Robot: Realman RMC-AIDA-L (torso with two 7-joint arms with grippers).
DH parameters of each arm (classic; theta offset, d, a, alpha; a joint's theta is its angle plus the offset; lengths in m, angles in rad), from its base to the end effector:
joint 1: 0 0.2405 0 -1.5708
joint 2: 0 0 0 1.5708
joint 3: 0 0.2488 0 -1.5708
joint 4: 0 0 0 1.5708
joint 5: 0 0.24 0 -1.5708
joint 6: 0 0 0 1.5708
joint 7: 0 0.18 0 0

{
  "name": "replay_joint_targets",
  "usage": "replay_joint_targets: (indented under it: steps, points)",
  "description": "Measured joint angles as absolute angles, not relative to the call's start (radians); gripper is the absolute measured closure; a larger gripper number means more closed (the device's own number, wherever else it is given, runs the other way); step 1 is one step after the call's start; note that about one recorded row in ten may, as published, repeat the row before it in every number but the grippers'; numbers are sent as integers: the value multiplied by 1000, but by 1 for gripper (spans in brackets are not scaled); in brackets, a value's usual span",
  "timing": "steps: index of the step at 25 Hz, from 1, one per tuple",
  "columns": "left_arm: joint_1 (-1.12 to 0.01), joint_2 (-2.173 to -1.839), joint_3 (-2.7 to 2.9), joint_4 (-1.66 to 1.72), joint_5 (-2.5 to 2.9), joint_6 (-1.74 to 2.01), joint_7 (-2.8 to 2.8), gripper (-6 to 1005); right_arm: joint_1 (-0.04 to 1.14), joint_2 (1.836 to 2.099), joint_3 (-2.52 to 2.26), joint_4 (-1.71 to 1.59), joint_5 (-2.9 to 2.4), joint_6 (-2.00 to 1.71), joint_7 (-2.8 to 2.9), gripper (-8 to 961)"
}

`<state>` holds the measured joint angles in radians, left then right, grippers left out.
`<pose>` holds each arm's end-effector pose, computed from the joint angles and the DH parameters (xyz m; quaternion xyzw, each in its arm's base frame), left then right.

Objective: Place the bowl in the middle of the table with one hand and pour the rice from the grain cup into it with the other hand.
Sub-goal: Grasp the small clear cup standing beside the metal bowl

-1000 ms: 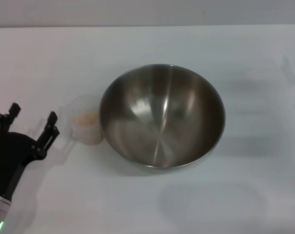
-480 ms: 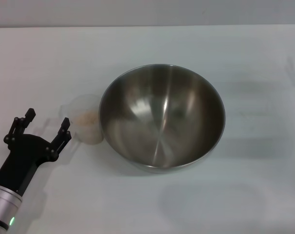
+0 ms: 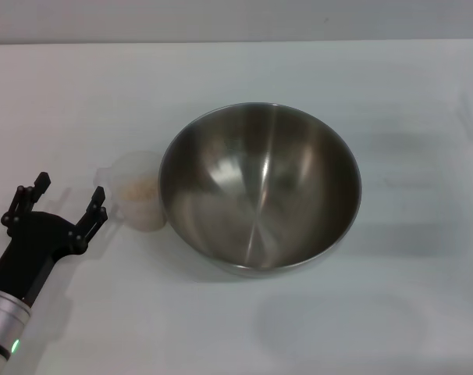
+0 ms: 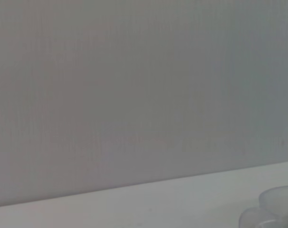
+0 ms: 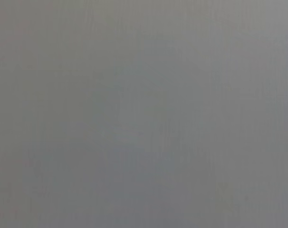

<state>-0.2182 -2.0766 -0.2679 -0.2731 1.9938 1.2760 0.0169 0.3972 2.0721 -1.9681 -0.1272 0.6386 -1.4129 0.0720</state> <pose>-0.3480 0.2721 -0.0948 -0.7662 -0.2161 -0.2581 0.5475 0.3365 0.3612 0.0278 -0.6268 0.1387 0.3351 0.6896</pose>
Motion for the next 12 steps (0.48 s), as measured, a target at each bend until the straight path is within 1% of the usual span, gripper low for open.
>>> replay_joint_targets:
  steps: [12]
  points:
    - [-268,-2077,-284,-261,1994,1228,17,162,397,2074,-1971,-128,637,-1409,72,179]
